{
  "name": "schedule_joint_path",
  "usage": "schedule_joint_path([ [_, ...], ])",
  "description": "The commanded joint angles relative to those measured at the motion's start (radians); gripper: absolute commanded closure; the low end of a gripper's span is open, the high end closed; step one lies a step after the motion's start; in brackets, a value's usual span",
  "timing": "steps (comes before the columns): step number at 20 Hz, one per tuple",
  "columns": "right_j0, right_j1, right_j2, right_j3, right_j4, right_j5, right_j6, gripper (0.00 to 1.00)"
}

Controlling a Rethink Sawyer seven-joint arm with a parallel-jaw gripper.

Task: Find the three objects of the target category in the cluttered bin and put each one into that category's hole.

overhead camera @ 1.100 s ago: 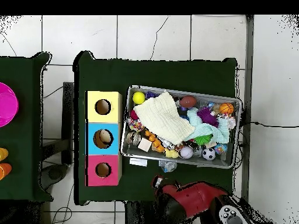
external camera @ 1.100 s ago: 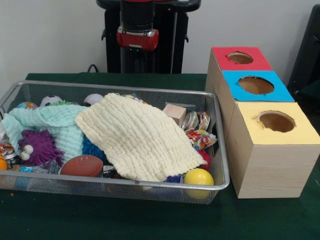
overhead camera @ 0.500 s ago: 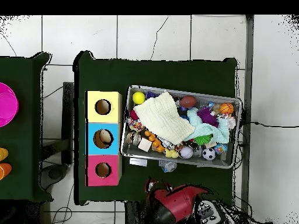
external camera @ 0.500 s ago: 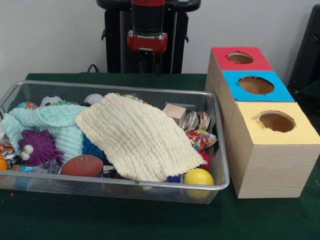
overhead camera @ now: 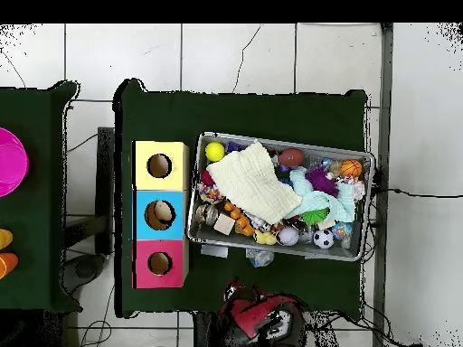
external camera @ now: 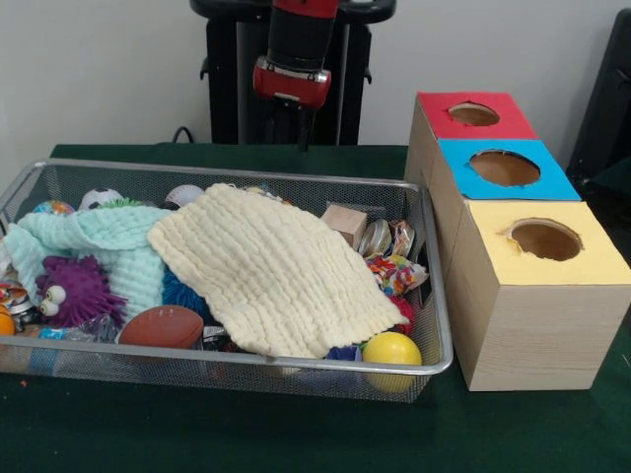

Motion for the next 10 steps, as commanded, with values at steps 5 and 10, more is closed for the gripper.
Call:
schedule_joint_path([
  [5,0.138,0.227,-0.247,-0.156,0.287,-0.202,0.071,0.00],
  [10,0.192,0.293,-0.301,-0.110,0.422,-0.319,0.080,0.00],
])
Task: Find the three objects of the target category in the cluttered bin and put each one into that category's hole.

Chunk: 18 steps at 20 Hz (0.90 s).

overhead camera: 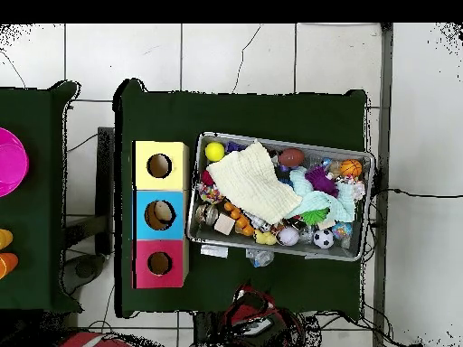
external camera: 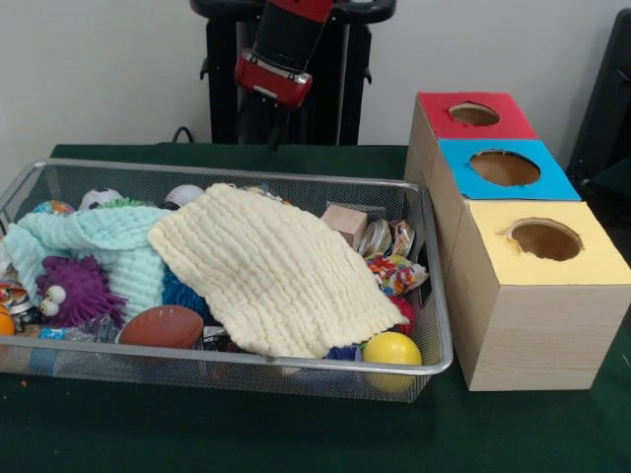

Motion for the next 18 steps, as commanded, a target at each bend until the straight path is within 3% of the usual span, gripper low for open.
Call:
schedule_joint_path([
  [1,0.036,0.135,-0.079,-0.097,0.200,-0.196,0.078,0.00],
  [6,-0.029,0.157,-0.034,-0.085,0.196,-0.316,0.073,0.00],
  [10,-0.106,0.134,0.009,-0.098,0.119,-0.353,0.066,0.00],
  [14,-0.184,0.132,0.075,-0.143,-0.001,-0.357,0.046,0.00],
  [18,-0.250,0.111,0.150,-0.192,-0.148,-0.294,0.040,0.00],
])
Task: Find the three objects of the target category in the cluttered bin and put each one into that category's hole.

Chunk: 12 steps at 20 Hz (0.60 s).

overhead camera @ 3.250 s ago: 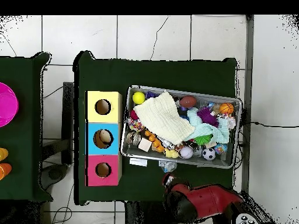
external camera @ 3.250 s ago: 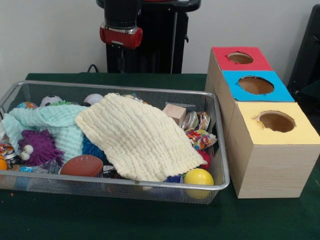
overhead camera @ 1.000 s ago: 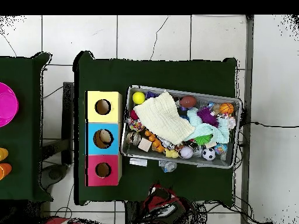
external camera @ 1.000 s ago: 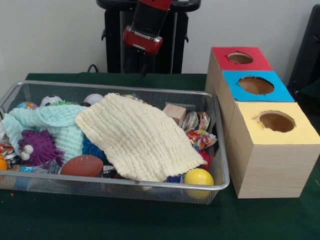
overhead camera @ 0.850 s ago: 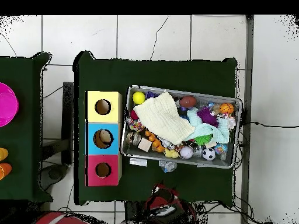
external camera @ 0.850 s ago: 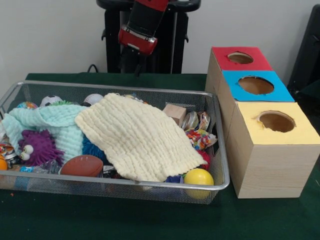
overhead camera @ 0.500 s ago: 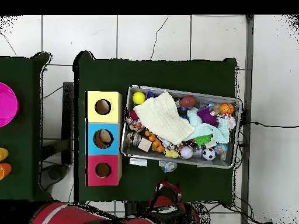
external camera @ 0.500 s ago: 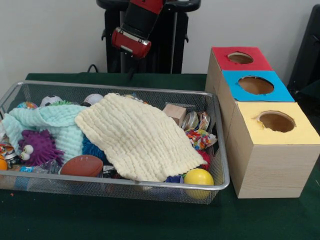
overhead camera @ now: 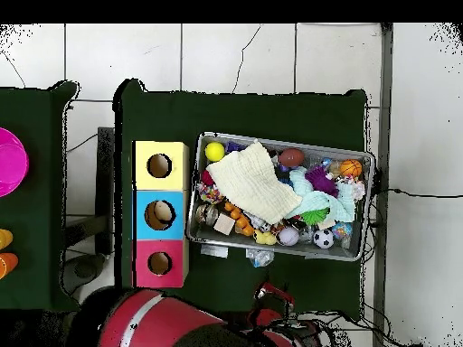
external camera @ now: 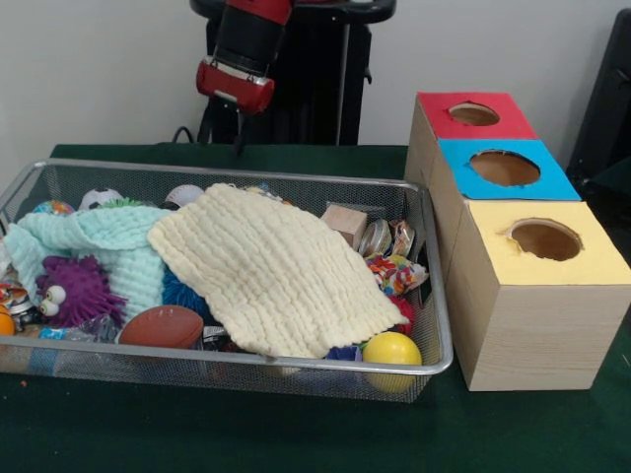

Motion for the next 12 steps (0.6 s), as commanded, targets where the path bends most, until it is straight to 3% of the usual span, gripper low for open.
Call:
schedule_joint_path([
  [1,-0.105,0.009,0.214,-0.193,-0.177,0.012,0.041,0.00],
  [9,-0.199,-0.042,0.337,-0.220,-0.374,0.094,0.098,0.00],
  [12,-0.228,-0.052,0.366,-0.224,-0.412,0.106,0.103,0.00],
])
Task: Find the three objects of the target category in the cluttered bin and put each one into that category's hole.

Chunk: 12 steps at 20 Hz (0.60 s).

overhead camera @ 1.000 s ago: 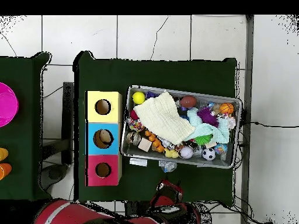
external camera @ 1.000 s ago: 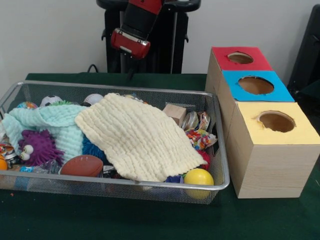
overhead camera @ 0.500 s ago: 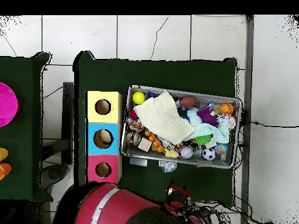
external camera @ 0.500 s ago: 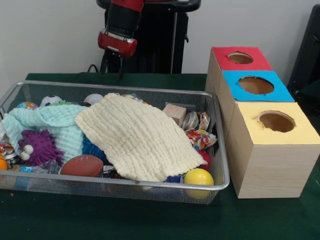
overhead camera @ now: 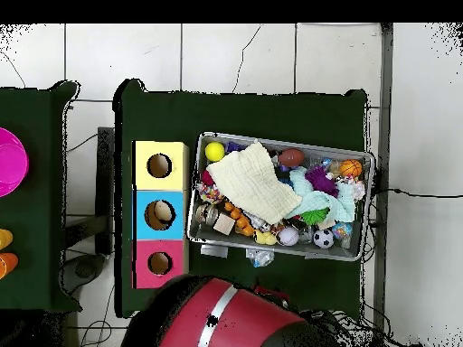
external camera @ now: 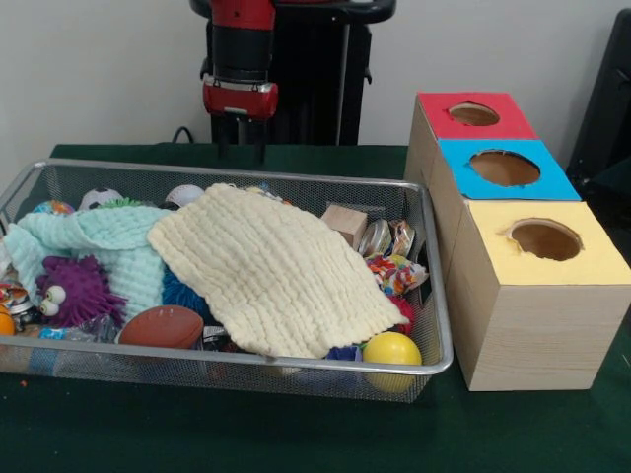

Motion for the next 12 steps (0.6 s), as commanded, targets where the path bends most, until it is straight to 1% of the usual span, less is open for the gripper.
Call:
schedule_joint_path([
  [1,-0.061,-0.028,0.218,-0.163,-0.093,0.083,0.097,0.00],
  [4,-0.056,-0.010,0.196,-0.154,-0.037,0.034,0.059,0.00],
  [7,-0.056,0.012,0.185,-0.154,-0.002,-0.010,0.033,0.00],
  [12,-0.031,0.034,0.157,-0.159,0.047,-0.033,0.002,0.00],
])
